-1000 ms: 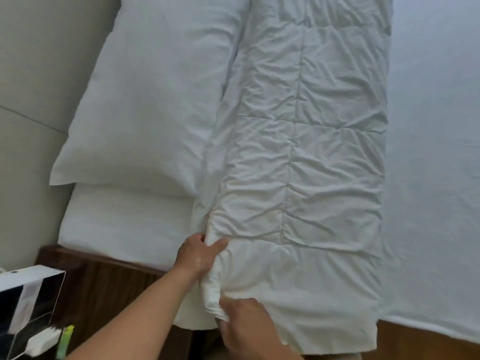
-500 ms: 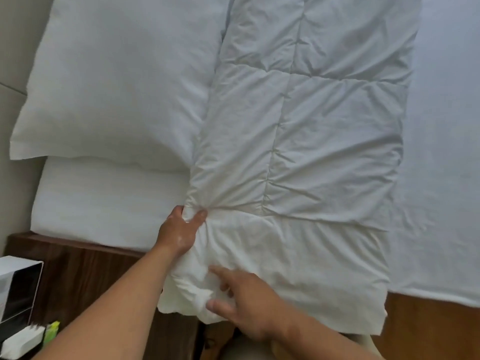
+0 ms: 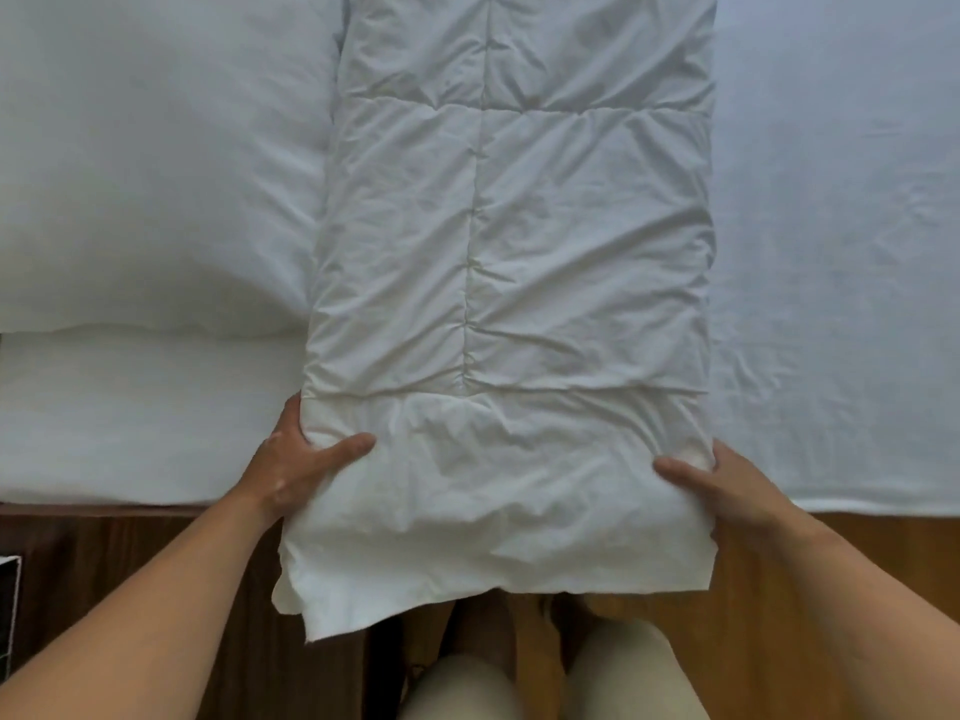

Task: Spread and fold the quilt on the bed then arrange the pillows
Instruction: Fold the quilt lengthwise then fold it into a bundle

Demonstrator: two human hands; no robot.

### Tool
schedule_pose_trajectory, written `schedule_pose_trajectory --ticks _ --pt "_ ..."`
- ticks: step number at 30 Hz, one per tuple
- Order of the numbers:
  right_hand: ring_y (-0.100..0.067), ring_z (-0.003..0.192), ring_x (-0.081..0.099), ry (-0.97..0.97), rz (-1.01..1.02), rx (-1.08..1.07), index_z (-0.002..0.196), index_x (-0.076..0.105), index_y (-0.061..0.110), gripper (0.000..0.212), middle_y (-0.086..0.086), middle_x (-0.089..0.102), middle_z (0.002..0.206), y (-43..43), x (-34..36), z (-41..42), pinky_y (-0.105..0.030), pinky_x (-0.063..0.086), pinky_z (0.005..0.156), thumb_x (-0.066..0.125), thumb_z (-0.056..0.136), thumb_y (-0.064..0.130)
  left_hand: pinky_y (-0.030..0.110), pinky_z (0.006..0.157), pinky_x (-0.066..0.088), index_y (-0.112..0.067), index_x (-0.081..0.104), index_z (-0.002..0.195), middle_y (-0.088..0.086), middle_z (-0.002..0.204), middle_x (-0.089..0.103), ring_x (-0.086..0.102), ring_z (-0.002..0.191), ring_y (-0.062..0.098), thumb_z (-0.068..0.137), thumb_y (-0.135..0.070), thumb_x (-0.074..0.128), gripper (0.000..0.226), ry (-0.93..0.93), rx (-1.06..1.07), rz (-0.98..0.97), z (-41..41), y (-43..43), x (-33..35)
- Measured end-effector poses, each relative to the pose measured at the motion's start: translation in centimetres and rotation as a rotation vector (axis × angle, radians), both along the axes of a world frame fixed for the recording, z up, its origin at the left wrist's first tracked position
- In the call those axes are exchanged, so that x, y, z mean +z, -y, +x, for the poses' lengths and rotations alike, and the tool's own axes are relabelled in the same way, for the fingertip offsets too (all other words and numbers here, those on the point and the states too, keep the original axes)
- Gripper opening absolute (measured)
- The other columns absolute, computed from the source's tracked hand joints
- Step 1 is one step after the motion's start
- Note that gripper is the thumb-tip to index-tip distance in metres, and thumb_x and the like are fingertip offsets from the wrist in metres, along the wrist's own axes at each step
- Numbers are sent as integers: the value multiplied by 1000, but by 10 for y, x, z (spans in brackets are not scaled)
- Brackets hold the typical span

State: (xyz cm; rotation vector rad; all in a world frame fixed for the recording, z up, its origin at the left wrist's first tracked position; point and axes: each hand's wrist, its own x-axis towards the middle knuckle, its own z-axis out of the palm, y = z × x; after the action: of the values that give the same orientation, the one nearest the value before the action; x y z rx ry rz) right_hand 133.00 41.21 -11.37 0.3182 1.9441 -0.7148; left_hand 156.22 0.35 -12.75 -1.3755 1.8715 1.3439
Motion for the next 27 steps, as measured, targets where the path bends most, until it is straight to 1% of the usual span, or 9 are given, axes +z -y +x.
schedule_pose_trajectory --ticks 3,7,12,14,15,17,20,25,27 --pt "-27 104 72 67 -164 -102 130 55 31 89 -2 72 120 -11 -18 7 -55 58 90 95 53 54 46 95 53 -46 35 139 -8 127 62 64 113 23 55 -59 91 102 -55 101 216 4 -5 -11" --pt "-30 100 74 40 -286 -161 127 60 21 78 -7 74 115 -16 -26 11 -53 59 86 96 60 41 52 91 55 -35 44 138 2 124 68 69 109 28 59 -42 92 93 -133 240 351 3 -29 -14" --pt "-15 72 76 -51 -244 -109 101 72 12 30 2 79 82 -43 31 -7 -22 55 54 82 78 30 50 86 55 -15 61 128 16 119 70 70 104 37 69 -28 89 67 -179 381 509 -9 -84 9" --pt "-9 60 72 -99 -255 -97 96 70 14 32 7 77 72 -71 61 -24 -16 50 44 84 75 34 44 79 58 -12 64 123 16 116 72 70 103 36 60 -30 94 72 -215 367 521 -15 -113 20" --pt "-10 59 72 -105 -275 -92 95 70 14 43 5 77 73 -87 70 -31 -16 50 43 88 66 39 42 76 60 -11 64 121 15 114 73 71 102 34 63 -27 93 67 -234 361 514 -18 -128 22" --pt "-18 66 75 -86 -236 -56 96 72 13 64 -2 79 80 -115 78 -39 -23 55 48 86 47 53 42 81 59 -14 64 122 11 113 74 71 103 31 67 -26 91 62 -244 358 458 -23 -156 17" --pt "-27 80 75 -122 -121 -20 101 72 16 61 -5 79 90 -141 46 -37 -42 59 72 89 60 58 45 91 56 -27 62 125 -2 115 73 70 106 23 55 -47 96 80 -200 297 299 -26 -187 -8" --pt "-10 81 67 -250 -102 96 96 69 26 24 6 74 92 -146 6 -33 -27 48 66 74 83 46 46 95 55 -31 59 125 -6 114 72 69 105 19 47 -70 89 92 -68 229 105 -12 -190 -37" --pt "-8 84 68 -226 -72 208 98 68 30 36 8 75 97 -155 -2 -33 -31 51 73 72 78 60 48 98 52 -28 50 134 -5 121 67 65 110 23 47 -75 85 105 31 186 40 -7 -187 -27"
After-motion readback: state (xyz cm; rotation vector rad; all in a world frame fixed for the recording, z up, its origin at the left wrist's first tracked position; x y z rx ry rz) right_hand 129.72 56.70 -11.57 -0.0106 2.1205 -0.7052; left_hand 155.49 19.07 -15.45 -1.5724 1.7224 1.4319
